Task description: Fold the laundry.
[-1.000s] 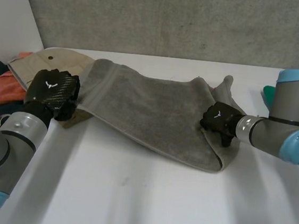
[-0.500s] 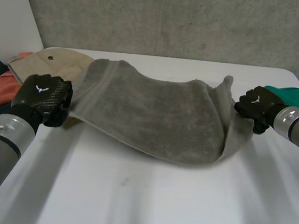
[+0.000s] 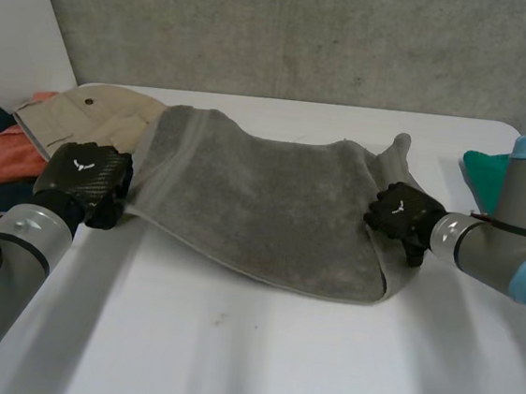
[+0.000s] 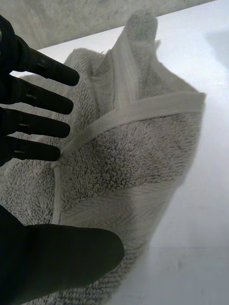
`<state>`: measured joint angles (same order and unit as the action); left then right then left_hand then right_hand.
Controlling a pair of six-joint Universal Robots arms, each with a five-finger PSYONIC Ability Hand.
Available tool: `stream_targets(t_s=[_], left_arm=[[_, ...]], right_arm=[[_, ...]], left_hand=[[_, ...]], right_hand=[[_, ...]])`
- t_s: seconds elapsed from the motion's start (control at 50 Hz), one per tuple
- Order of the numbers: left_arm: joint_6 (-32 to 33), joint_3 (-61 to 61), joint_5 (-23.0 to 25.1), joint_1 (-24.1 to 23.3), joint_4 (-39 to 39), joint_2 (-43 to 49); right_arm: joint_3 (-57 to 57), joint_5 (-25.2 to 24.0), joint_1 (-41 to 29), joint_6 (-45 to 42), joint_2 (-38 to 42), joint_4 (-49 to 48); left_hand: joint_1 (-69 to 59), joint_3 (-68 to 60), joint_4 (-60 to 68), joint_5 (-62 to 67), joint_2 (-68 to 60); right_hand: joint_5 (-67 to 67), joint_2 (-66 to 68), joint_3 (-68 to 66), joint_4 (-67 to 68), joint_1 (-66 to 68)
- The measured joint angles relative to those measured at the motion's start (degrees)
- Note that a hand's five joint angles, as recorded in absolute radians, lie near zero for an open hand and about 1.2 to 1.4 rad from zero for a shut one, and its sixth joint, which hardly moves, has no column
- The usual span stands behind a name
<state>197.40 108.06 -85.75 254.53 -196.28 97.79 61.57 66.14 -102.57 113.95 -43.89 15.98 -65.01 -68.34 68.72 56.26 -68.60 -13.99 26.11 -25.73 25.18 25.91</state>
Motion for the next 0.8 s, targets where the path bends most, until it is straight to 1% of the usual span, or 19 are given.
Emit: stream_targets(t_s=[0.02,0.04,0.06,0.1,0.12,0.14,0.18,0.24,0.34,0.42,0.5,0.52,0.56,0.58,0.6,0.64,0.68,0.74,0.8], left_arm=[[0.0,0.0,0.0,0.0,0.0,0.0],[0.0,0.1,0.0,0.1,0.0,0.0],[0.0,0.1,0.0,0.1,0.1,-0.1],[0.0,0.1,0.0,0.2,0.2,-0.2],[0.0,0.2,0.0,0.3,0.3,-0.3],[0.1,0.2,0.0,0.3,0.5,-0.4],[0.2,0.3,0.0,0.2,0.9,-0.7],[0.5,0.7,-0.1,0.2,2.7,-2.0],[2.4,2.3,-0.1,0.3,9.0,-6.1],[5.1,4.5,0.2,1.2,15.3,-10.2],[7.7,7.2,1.6,2.7,20.6,-14.1],[8.1,7.6,2.1,2.9,21.1,-14.6],[8.9,8.4,3.6,3.5,21.6,-15.7],[9.1,8.5,4.1,3.6,21.4,-15.9],[9.4,8.6,5.0,3.7,20.9,-15.9],[9.7,8.4,5.9,3.7,19.8,-15.6],[9.8,7.8,6.1,3.5,18.6,-14.7],[9.8,5.9,5.3,2.8,16.6,-12.1],[9.6,3.4,3.1,2.0,15.3,-9.1]], right_arm=[[-0.5,0.1,-0.2,-0.1,0.6,0.0],[-1.0,0.1,-0.4,-0.2,1.0,-0.1],[-1.6,0.3,-0.6,-0.2,1.5,-0.1],[-2.6,0.6,-0.9,0.1,2.0,-0.3],[-3.0,0.7,-0.9,0.5,2.0,-0.4],[-3.2,0.8,-0.9,1.2,1.9,-0.5],[-3.1,0.8,-0.8,2.5,1.2,-0.7],[-1.4,0.5,-0.1,5.1,-1.5,-0.8],[5.7,-0.6,3.8,7.5,-10.2,0.9],[12.4,-1.2,8.3,5.5,-16.3,4.0],[18.3,-1.8,12.5,0.6,-20.5,6.9],[19.1,-1.9,12.9,-0.1,-20.8,7.1],[20.2,-2.2,13.2,-1.2,-21.3,6.7],[20.4,-2.4,12.9,-1.3,-21.3,6.2],[20.4,-2.6,12.3,-1.0,-21.1,5.3],[20.1,-3.0,11.1,-0.2,-20.6,3.7],[19.4,-3.5,9.7,0.7,-19.8,2.3],[17.5,-4.5,6.4,2.0,-17.7,-0.3],[14.5,-5.3,3.1,2.3,-14.7,-1.9]], left_hand=[[0.0,0.0,0.0,0.0,0.0],[0.0,0.0,0.0,0.0,0.0],[0.0,0.0,0.0,0.0,0.0],[0.0,0.0,0.0,0.0,0.0],[0.0,0.0,0.0,0.0,0.0],[0.0,0.0,0.0,0.0,0.0],[0.0,0.0,0.0,0.0,0.0],[0.0,0.0,0.0,0.0,0.0],[0.0,0.0,0.0,0.0,0.0],[0.0,0.0,0.0,0.0,0.0],[0.0,0.0,0.0,0.0,0.0],[0.0,0.0,0.0,0.0,0.0],[0.0,0.0,0.0,0.0,0.0],[0.0,0.0,0.0,0.0,0.0],[0.0,0.0,0.0,0.0,0.0],[0.0,0.0,0.0,0.0,0.0],[0.0,0.0,0.0,0.0,0.0],[0.0,0.0,0.0,0.0,0.0],[0.0,0.0,0.0,0.0,0.0]], right_hand=[[-0.1,0.2,-0.1,0.0,0.1],[-3.8,4.5,-3.6,3.6,4.4],[-14.9,16.1,-15.8,14.6,15.7],[-32.9,32.9,-32.1,32.3,31.9],[-38.2,37.5,-36.9,37.3,36.7],[-41.7,40.3,-40.0,40.7,39.1],[-42.8,41.2,-41.7,42.6,39.1],[-42.8,41.2,-41.9,43.1,39.1],[-42.8,41.2,-41.9,43.2,39.1],[-42.8,41.2,-41.9,43.2,39.1],[-42.2,40.4,-41.2,42.2,38.9],[-39.7,37.6,-38.2,39.0,37.4],[-24.6,21.0,-23.2,23.9,21.6],[-18.9,15.5,-16.6,18.4,16.1],[-8.8,7.0,-8.0,8.6,7.2],[-3.9,2.5,-3.2,3.9,2.7],[-2.7,1.7,-2.2,2.7,2.1],[-2.1,1.6,-2.1,2.3,2.1],[-2.0,1.6,-2.1,2.3,2.1]])
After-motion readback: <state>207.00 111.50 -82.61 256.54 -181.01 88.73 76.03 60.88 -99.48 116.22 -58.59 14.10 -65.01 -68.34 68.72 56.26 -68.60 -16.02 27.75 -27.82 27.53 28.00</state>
